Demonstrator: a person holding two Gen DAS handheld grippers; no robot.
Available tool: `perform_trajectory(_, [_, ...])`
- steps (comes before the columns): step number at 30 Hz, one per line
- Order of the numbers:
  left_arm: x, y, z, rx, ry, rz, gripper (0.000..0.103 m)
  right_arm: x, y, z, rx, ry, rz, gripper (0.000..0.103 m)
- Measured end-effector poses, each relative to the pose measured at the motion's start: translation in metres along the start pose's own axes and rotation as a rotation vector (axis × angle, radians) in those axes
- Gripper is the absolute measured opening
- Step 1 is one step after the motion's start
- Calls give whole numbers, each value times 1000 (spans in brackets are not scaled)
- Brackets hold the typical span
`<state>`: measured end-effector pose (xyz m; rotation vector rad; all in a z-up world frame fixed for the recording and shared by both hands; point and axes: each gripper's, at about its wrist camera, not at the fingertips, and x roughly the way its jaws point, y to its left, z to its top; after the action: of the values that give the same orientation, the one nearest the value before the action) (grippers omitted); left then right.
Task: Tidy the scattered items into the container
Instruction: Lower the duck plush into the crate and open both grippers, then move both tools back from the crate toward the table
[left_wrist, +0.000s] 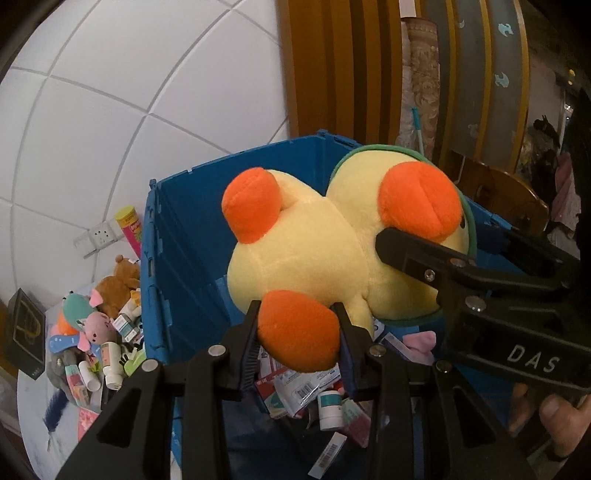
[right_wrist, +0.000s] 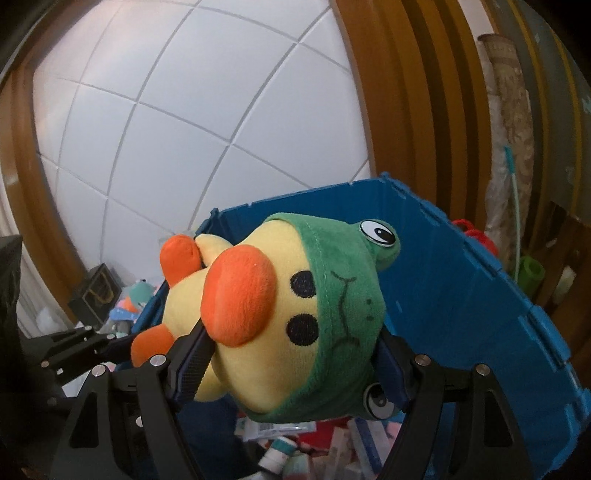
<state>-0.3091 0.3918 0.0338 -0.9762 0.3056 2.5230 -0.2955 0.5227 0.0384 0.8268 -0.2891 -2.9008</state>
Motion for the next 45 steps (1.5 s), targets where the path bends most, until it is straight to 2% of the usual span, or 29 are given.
perform_trajectory(3, [2,1,0,-6,5,6,36,2,0,-2,-4,-9,-9,84])
perform_trajectory(4, [2,2,0,-11,7,10,40,1,-1,-2,-1,-17,-11,87])
perform_trajectory(6, [2,5,1,-26,1,15,56,-3,-1,-2,9,-33,-17,92])
perform_trajectory(7, [1,7,2,-32,-8,18,74,-4,-1,-2,13,-40,-21,101])
perform_trajectory(8, [-1,9,2,-36,-21,21,87,-6,-1,-2,15,-46,-26,103])
perform_trajectory(10, [-4,11,2,-42,-42,25,96,-5,-2,0,18,-50,-37,103])
perform_trajectory(19, [-5,22,2,-66,-54,27,97,-4,-4,2,29,-43,-79,103])
perform_trajectory(27, [-23,39,-10,-113,-83,50,97,-10,16,3,-6,-49,-86,103])
perform_trajectory(38, [-65,97,-44,-225,-123,135,97,-17,85,0,-101,-63,-19,103])
perform_trajectory(45, [-99,157,-79,-272,-138,174,97,-19,150,-11,-140,-64,4,103])
